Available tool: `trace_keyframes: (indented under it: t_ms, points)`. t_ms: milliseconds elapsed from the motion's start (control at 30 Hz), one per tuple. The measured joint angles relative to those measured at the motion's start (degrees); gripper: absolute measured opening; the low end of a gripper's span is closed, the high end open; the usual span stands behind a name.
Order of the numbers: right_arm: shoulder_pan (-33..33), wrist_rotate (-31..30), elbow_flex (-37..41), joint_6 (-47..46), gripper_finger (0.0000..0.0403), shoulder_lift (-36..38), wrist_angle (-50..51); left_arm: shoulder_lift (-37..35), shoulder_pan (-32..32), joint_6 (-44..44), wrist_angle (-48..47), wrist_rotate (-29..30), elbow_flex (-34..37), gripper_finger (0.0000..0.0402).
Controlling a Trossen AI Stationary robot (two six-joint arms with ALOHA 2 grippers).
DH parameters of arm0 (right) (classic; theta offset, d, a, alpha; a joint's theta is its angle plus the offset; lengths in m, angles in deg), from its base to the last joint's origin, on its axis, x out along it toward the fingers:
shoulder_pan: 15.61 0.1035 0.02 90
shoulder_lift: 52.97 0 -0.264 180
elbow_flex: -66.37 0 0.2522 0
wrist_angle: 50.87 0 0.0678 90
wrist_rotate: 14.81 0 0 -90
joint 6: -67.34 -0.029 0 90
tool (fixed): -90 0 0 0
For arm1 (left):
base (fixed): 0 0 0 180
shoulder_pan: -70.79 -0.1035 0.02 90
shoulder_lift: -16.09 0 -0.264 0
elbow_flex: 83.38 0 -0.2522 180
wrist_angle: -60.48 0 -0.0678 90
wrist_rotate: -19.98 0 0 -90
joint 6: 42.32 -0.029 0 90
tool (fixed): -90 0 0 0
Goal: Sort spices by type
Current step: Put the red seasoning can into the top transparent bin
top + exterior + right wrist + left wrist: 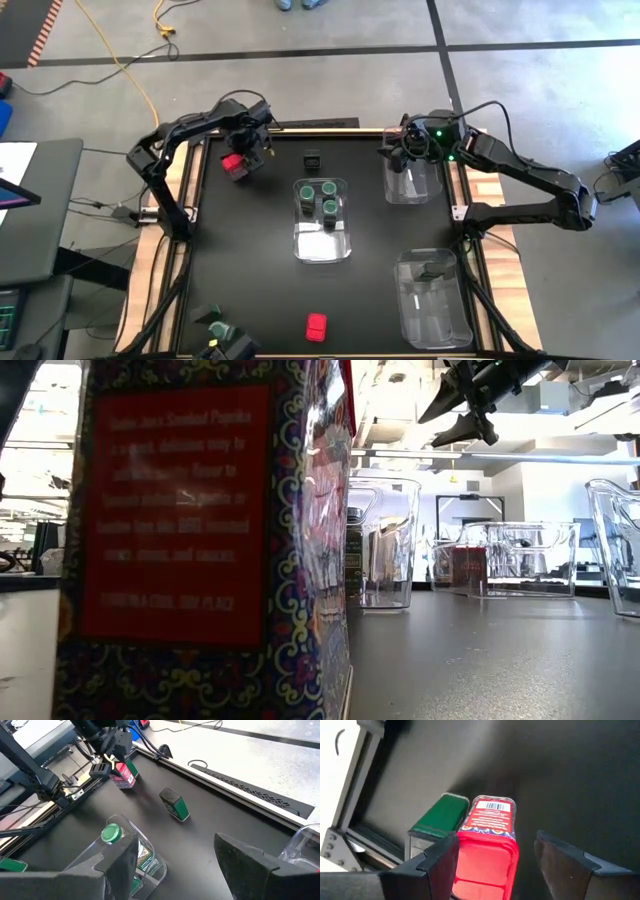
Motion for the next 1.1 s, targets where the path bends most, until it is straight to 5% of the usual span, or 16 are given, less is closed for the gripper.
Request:
trace_keyframes:
  t_ms: [600,900,1100]
  points:
    - [0.0,0.0,0.0,0.0,0.0286,0.0,0.0,-2.2,0.7,3.1,-2.6,1.5,2.4,0.0249]
    - [0.0,0.0,0.0,0.0,0.0286,0.0,0.0,-15.0,1.6,11.5,-2.6,0.9,2.8,0.0249]
    - [0.0,0.0,0.0,0.0,0.0286,0.0,0.0,-23.5,2.3,14.7,-2.6,0.2,10.6,0.0249]
